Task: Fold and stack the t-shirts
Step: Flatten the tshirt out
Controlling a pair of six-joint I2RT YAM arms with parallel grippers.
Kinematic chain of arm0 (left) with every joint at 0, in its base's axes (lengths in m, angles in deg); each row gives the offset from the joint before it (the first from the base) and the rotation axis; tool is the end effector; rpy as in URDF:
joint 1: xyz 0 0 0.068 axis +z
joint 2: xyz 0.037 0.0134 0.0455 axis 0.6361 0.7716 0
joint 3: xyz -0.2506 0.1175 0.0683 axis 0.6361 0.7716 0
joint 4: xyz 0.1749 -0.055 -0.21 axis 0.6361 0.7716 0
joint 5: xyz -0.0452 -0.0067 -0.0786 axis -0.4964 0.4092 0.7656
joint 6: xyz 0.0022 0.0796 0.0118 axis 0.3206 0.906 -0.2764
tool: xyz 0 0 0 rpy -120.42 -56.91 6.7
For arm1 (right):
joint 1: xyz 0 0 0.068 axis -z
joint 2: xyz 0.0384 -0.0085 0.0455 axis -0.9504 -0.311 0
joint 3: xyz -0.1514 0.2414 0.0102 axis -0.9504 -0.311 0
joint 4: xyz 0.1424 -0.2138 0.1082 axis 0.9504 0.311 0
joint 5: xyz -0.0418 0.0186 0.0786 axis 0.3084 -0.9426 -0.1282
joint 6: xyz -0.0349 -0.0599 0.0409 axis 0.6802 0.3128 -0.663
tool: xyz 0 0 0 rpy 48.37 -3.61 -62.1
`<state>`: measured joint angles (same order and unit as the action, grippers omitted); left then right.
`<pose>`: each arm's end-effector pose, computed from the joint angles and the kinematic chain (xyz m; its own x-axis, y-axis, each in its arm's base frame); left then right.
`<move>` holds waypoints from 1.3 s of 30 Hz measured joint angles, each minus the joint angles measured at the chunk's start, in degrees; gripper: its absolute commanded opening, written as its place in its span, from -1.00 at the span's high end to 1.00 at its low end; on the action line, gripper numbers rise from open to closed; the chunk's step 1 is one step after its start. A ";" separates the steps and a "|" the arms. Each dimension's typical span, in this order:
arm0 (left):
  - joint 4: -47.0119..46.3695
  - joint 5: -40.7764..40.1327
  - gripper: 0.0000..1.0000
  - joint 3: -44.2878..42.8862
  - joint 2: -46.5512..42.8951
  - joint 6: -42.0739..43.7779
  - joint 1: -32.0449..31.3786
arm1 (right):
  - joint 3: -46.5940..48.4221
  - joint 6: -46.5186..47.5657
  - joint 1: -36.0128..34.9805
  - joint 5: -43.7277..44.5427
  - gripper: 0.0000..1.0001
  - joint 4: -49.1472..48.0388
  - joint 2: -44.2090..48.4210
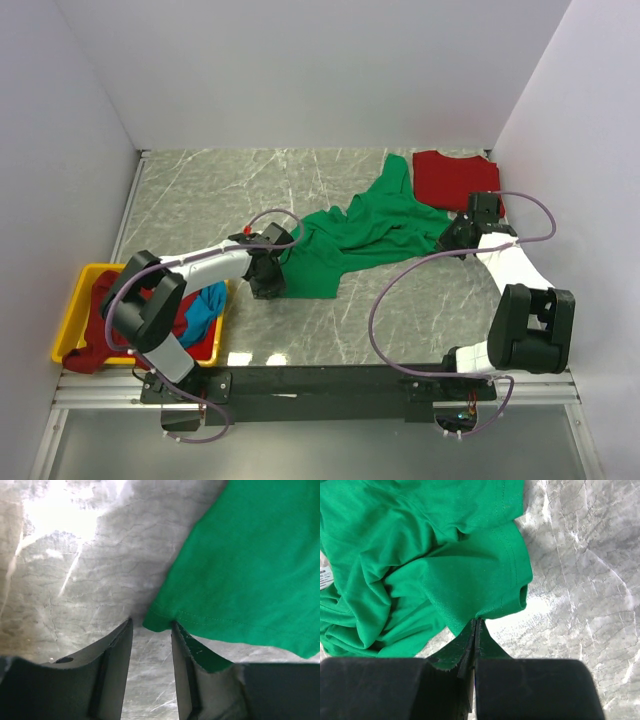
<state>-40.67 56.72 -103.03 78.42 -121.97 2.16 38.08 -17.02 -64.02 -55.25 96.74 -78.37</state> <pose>0.2545 -0.1822 0.1319 -0.9062 -0.3348 -0.2581 -0.3070 0.9409 -0.1429 0.3145 -0.0347 0.1926 -0.6519 0.6164 -0.4417 0.4772 0.7862 0.3927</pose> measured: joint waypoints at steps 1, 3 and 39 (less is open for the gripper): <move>0.20 -0.22 0.17 -0.07 0.15 -0.15 0.00 | 0.00 0.00 0.00 0.00 1.00 0.00 0.13; 0.50 -1.01 0.16 -0.15 0.15 -0.92 0.00 | 0.00 0.00 0.00 0.00 1.00 -0.04 0.31; -1.49 -3.04 0.99 -5.79 5.07 2.80 7.45 | 0.00 0.04 -6.03 0.90 1.00 1.75 1.99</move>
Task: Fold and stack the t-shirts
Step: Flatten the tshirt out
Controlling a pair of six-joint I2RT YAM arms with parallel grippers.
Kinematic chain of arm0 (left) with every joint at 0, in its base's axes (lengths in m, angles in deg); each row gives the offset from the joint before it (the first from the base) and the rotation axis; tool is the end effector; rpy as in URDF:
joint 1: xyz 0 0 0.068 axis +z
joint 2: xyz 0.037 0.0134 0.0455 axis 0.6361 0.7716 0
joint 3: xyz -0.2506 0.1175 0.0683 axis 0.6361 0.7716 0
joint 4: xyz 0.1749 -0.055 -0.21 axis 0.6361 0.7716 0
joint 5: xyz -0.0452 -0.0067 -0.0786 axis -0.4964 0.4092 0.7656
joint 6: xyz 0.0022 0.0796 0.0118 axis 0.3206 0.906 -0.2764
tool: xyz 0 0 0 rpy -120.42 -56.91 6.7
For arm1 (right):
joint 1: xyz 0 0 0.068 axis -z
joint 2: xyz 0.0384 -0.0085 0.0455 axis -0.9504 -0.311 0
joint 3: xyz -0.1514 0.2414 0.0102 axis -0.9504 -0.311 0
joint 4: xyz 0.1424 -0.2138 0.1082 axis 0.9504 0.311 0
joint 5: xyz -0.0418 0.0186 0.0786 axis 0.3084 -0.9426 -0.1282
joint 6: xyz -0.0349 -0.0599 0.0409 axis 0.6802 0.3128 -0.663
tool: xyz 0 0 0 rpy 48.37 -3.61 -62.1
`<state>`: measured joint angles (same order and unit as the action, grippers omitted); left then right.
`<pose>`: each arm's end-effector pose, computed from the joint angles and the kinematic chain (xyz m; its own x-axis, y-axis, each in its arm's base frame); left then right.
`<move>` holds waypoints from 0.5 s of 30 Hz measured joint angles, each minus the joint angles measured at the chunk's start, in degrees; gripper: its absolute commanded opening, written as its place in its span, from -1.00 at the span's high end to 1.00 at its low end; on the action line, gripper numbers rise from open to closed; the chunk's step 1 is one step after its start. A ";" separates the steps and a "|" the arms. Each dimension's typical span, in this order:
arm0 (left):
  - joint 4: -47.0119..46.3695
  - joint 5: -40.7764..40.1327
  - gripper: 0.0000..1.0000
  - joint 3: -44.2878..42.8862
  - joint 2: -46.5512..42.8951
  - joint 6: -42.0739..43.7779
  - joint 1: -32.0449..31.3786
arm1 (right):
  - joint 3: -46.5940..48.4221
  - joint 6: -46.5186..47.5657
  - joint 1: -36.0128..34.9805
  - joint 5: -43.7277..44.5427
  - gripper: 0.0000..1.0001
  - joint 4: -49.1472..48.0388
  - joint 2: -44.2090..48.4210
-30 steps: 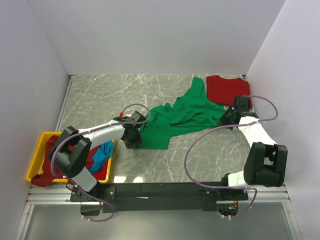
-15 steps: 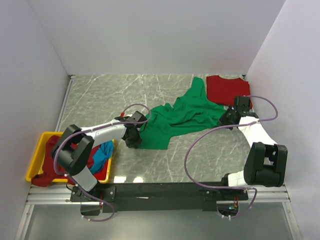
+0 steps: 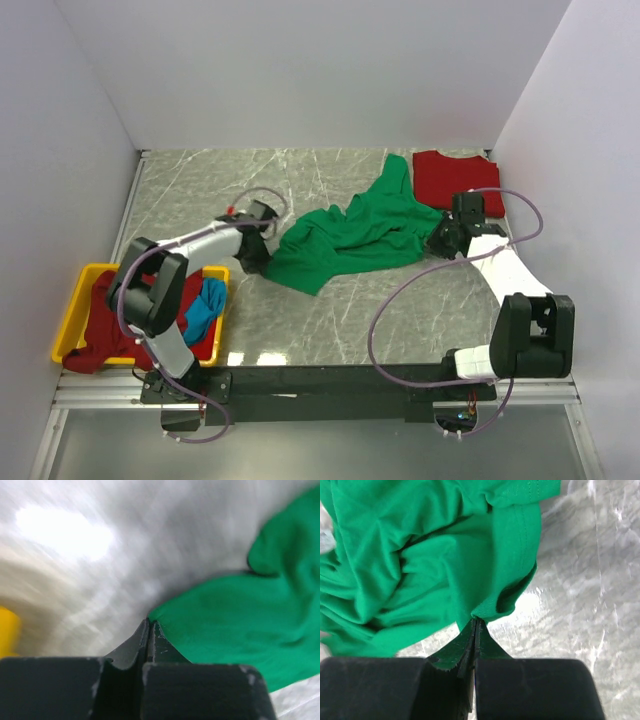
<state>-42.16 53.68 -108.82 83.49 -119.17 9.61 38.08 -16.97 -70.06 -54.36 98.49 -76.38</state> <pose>0.3046 -0.1599 0.1348 -0.8515 -0.4109 -0.3257 -0.3901 0.9115 -0.1302 0.3101 -0.0023 0.2001 -0.7069 0.5444 -0.4516 0.3973 0.8339 0.3832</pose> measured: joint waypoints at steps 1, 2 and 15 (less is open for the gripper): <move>-0.31 0.22 0.99 -0.42 0.00 0.90 2.34 | 0.00 -0.02 -0.85 0.50 1.00 0.55 0.44; -0.48 0.57 0.99 -1.03 0.00 1.60 4.46 | 0.00 0.00 -1.90 1.22 1.00 1.18 1.01; -2.82 4.15 0.99 -5.46 1.42 10.01 15.93 | -4.37 -3.39 -8.44 10.93 1.00 11.54 8.79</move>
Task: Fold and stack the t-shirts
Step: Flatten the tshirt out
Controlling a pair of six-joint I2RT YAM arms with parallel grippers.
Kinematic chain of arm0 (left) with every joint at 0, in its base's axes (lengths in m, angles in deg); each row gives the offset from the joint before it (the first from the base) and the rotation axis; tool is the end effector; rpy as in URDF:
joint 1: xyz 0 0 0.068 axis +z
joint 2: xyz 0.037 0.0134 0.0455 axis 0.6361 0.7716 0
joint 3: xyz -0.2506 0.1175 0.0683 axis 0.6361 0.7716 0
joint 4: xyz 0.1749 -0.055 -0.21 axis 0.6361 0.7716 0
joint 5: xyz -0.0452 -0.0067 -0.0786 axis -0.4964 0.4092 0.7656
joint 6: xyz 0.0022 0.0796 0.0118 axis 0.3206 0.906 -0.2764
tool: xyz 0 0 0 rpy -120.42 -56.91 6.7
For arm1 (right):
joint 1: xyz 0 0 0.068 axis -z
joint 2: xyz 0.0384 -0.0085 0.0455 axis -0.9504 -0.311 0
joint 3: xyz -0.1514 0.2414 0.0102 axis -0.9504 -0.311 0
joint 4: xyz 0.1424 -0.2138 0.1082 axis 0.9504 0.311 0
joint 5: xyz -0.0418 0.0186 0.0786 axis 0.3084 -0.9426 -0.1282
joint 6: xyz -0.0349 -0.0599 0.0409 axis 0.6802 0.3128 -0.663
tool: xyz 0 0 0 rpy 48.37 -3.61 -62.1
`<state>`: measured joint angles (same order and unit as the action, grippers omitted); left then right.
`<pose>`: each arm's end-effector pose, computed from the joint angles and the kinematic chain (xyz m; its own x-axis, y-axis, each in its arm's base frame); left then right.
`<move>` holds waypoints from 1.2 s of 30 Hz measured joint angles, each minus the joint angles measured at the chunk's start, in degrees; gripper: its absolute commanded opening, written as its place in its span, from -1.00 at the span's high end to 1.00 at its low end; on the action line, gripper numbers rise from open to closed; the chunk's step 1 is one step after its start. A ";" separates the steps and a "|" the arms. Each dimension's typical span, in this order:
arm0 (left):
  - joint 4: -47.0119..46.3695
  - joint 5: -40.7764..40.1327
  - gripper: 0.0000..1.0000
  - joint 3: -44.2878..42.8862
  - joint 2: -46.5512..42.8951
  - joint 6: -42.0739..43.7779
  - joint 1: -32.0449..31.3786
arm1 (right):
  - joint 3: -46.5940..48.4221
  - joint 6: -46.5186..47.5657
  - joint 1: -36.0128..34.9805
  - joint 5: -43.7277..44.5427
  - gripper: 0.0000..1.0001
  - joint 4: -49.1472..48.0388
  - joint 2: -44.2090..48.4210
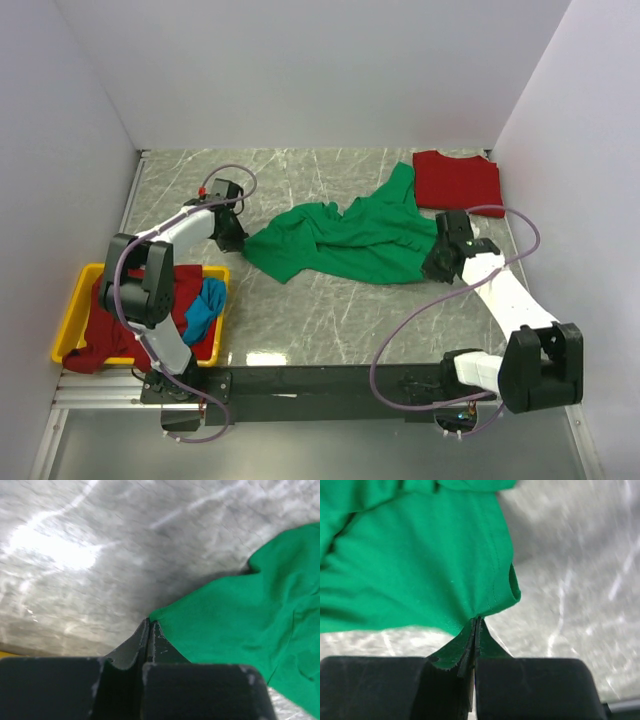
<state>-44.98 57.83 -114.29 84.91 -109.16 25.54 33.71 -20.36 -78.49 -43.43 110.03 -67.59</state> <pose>0.3654 -0.0824 0.1567 -0.7807 -0.4991 -0.3761 -0.4569 0.8664 -0.2012 0.2577 0.0241 0.1992 -0.7570 0.4885 -0.4339 0.4378 0.8722 0.2182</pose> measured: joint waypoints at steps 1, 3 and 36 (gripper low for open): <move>0.02 0.15 0.99 -0.02 0.02 0.24 0.48 | -1.11 -0.44 0.00 0.48 0.96 0.66 0.68; 0.13 0.44 0.99 -0.04 0.04 0.94 0.98 | -2.93 -1.42 0.00 0.87 0.67 2.29 2.03; 3.78 5.81 0.99 -7.85 7.58 10.14 1.86 | -15.17 -15.87 9.29 -1.49 0.18 -3.32 5.22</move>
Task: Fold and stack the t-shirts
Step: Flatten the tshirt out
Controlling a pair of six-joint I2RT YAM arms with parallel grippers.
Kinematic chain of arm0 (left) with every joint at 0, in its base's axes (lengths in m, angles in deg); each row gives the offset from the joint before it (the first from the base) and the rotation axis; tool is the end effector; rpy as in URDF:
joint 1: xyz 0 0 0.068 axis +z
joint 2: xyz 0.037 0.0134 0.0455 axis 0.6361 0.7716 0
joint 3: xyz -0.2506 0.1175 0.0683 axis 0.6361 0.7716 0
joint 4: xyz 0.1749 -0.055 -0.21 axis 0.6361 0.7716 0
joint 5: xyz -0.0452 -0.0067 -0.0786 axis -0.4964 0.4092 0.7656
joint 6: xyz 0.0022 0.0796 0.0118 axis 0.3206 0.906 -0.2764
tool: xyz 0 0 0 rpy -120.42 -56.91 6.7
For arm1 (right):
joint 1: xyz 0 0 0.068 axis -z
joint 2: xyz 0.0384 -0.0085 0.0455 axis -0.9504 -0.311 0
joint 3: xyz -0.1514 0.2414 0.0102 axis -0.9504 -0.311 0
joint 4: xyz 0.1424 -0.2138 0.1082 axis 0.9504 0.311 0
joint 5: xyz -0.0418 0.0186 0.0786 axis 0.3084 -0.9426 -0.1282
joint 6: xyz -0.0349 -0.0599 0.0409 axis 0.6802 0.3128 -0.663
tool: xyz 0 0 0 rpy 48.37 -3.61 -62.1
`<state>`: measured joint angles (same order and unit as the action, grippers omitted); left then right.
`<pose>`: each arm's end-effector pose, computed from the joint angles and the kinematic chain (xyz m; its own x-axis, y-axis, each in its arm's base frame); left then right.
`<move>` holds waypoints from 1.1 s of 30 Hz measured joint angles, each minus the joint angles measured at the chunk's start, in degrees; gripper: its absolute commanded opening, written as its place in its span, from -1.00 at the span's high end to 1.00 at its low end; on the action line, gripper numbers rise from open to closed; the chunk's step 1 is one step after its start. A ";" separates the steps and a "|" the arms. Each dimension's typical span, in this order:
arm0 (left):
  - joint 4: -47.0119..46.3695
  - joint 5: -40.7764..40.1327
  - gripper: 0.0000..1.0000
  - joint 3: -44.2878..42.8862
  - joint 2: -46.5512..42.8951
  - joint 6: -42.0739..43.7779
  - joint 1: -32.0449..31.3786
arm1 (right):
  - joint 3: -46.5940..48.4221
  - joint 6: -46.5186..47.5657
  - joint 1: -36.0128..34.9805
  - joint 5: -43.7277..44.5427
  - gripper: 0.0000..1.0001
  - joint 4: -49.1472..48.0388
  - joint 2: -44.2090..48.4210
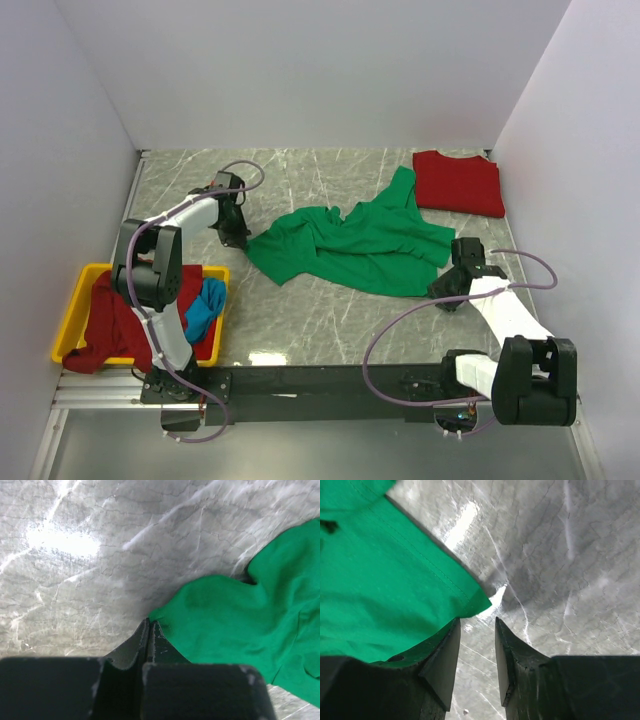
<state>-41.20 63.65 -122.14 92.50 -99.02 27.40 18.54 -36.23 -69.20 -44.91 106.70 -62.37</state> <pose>0.3939 -0.0833 0.1458 -0.8802 -0.3606 -0.3085 -0.3187 0.9308 -0.1789 0.2079 -0.0137 0.1369 -0.5313 0.8008 -0.2766 0.7608 0.5946 0.2601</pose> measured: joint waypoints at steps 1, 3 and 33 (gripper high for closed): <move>0.15 0.24 0.99 0.00 0.04 0.39 0.15 | 0.00 -0.39 0.00 0.17 0.18 -0.17 0.00; 0.28 0.70 0.99 -0.07 0.04 1.01 0.33 | 0.00 -1.11 0.00 0.52 0.18 -0.28 0.11; -1.22 3.21 0.99 2.58 0.02 1.88 0.94 | -2.29 -1.88 0.37 3.30 0.25 -6.01 -2.05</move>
<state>-42.42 66.86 -119.56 92.52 -97.14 28.34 16.25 -38.11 -68.83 -41.61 100.69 -64.42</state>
